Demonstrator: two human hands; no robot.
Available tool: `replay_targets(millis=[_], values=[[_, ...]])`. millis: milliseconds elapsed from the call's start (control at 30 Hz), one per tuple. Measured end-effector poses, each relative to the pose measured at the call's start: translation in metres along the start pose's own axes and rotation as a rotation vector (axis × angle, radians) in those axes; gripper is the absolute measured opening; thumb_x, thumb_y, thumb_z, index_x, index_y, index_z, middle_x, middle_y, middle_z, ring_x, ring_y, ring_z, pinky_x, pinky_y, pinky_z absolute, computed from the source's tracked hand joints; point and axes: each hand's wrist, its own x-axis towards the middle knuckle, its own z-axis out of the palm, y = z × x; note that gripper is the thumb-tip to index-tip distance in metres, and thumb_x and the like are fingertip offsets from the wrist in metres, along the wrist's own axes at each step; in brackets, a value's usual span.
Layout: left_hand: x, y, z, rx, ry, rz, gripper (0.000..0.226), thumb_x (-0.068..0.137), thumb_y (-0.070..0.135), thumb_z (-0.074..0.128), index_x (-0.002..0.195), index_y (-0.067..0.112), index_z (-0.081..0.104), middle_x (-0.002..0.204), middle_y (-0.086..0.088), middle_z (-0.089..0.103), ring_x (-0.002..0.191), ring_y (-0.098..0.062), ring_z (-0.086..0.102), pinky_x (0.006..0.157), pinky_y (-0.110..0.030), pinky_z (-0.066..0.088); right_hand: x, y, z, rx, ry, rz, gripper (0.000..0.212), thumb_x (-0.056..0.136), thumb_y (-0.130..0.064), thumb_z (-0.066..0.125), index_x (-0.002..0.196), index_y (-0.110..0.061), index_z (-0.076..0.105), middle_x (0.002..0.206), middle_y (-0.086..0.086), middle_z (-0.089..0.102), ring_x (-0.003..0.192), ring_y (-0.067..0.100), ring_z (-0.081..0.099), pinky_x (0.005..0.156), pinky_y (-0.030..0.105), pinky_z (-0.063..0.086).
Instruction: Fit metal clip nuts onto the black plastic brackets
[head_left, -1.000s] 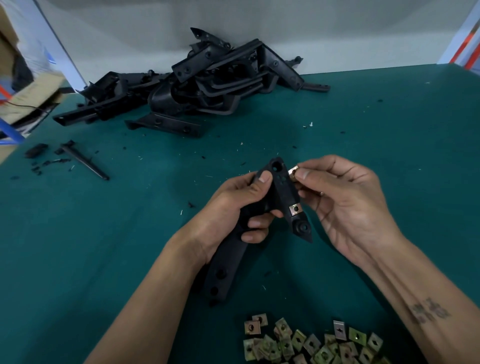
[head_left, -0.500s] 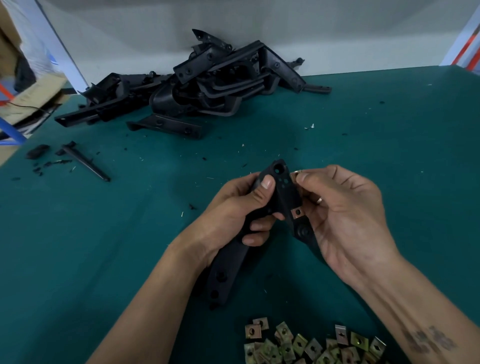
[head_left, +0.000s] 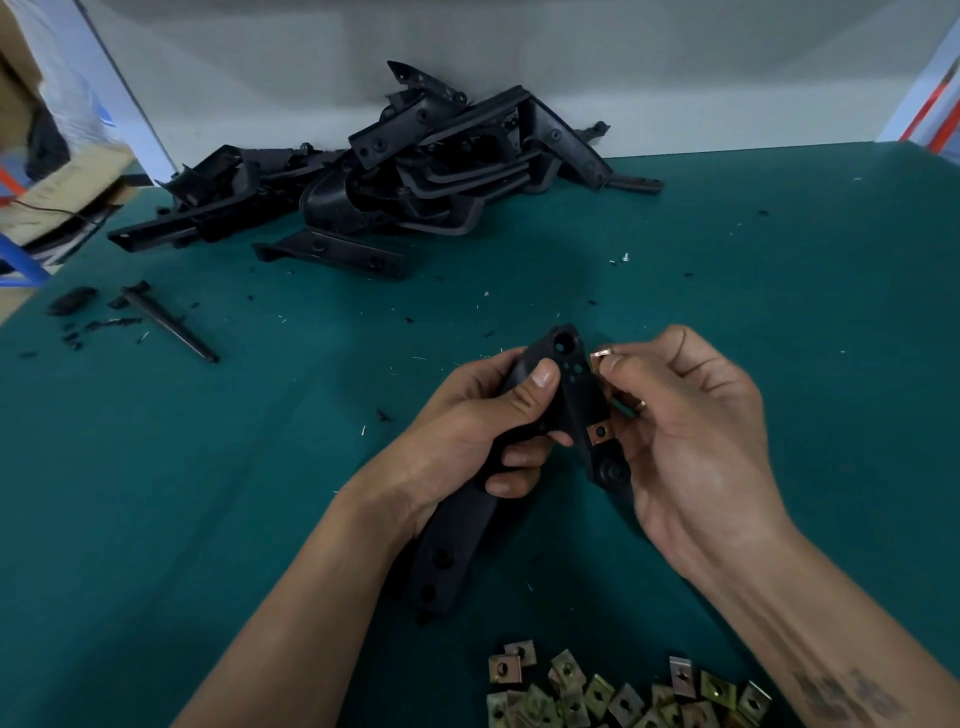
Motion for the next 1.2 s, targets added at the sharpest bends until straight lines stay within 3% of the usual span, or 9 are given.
replay_targets(millis=[400,500,700,833,900,967,1033,1100,1200], values=[[0.0,-0.001,0.0,0.006,-0.018,0.011,0.029,0.096,0.033,0.058,0.105,0.005,0.058,0.076,-0.006,0.058,0.05,-0.008,0.034,0.036,-0.016,0.029,0.004,0.002,-0.005,-0.082,-0.048,-0.068,0.03,0.092,0.005,0.064,0.068,-0.014,0.062,0.081,0.021,0.065,0.073,0.038,0.061,0.061,0.05,0.06],[0.001,-0.002,0.0,0.018,-0.019,0.03,0.031,0.094,0.034,0.059,0.105,0.006,0.057,0.077,-0.006,0.057,0.05,-0.009,0.033,0.036,-0.016,0.029,0.004,0.002,-0.004,-0.086,-0.069,-0.086,0.024,0.085,-0.003,0.069,0.067,-0.017,0.064,0.08,0.017,0.066,0.072,0.034,0.062,0.062,0.049,0.061],[0.001,-0.003,-0.002,0.028,-0.029,0.035,0.036,0.089,0.038,0.061,0.103,0.005,0.056,0.075,-0.003,0.057,0.05,-0.008,0.033,0.037,-0.016,0.031,0.004,0.005,-0.003,-0.124,-0.068,-0.102,0.015,0.081,-0.012,0.069,0.068,-0.021,0.068,0.085,0.018,0.066,0.079,0.036,0.06,0.078,0.064,0.054],[0.002,-0.004,-0.003,0.008,-0.044,0.048,0.031,0.089,0.039,0.061,0.101,0.011,0.062,0.076,-0.002,0.058,0.05,-0.007,0.035,0.037,-0.016,0.031,0.0,0.007,-0.006,-0.132,-0.135,-0.135,0.006,0.075,-0.019,0.074,0.075,-0.022,0.068,0.096,0.028,0.065,0.086,0.042,0.06,0.086,0.067,0.051],[0.002,-0.003,-0.003,-0.009,-0.036,0.061,0.029,0.092,0.036,0.059,0.105,0.01,0.062,0.073,0.001,0.057,0.05,-0.007,0.035,0.037,-0.015,0.031,-0.001,0.009,-0.007,-0.2,-0.172,-0.196,0.015,0.068,-0.023,0.075,0.082,-0.024,0.068,0.092,0.012,0.07,0.087,0.033,0.064,0.084,0.06,0.054],[0.001,-0.002,-0.003,-0.007,-0.022,0.064,0.032,0.095,0.033,0.056,0.11,0.005,0.056,0.07,0.004,0.054,0.05,-0.006,0.036,0.038,-0.016,0.031,-0.003,0.012,-0.007,-0.279,-0.209,-0.259,0.027,0.066,-0.024,0.079,0.089,-0.025,0.065,0.09,-0.004,0.072,0.084,0.013,0.068,0.074,0.038,0.059],[0.001,-0.001,-0.003,0.009,-0.016,0.069,0.038,0.093,0.036,0.058,0.112,0.003,0.053,0.067,0.004,0.05,0.049,-0.006,0.036,0.038,-0.016,0.032,-0.004,0.015,-0.006,-0.383,-0.232,-0.31,0.034,0.066,-0.028,0.081,0.094,-0.034,0.063,0.097,-0.008,0.073,0.088,0.008,0.07,0.073,0.022,0.054],[0.001,-0.001,-0.004,0.027,-0.014,0.072,0.044,0.091,0.038,0.059,0.115,0.002,0.053,0.067,0.002,0.048,0.049,-0.006,0.036,0.039,-0.016,0.032,-0.004,0.017,-0.006,-0.459,-0.213,-0.345,0.038,0.065,-0.029,0.082,0.094,-0.042,0.061,0.104,-0.008,0.072,0.097,0.012,0.07,0.076,0.02,0.054],[0.001,-0.002,-0.004,0.031,-0.01,0.067,0.041,0.091,0.037,0.058,0.114,0.003,0.054,0.069,0.0,0.049,0.048,-0.006,0.036,0.039,-0.016,0.032,-0.003,0.02,-0.006,-0.479,-0.188,-0.38,0.043,0.067,-0.017,0.083,0.092,-0.044,0.06,0.105,-0.01,0.072,0.1,0.01,0.069,0.076,0.018,0.053]])
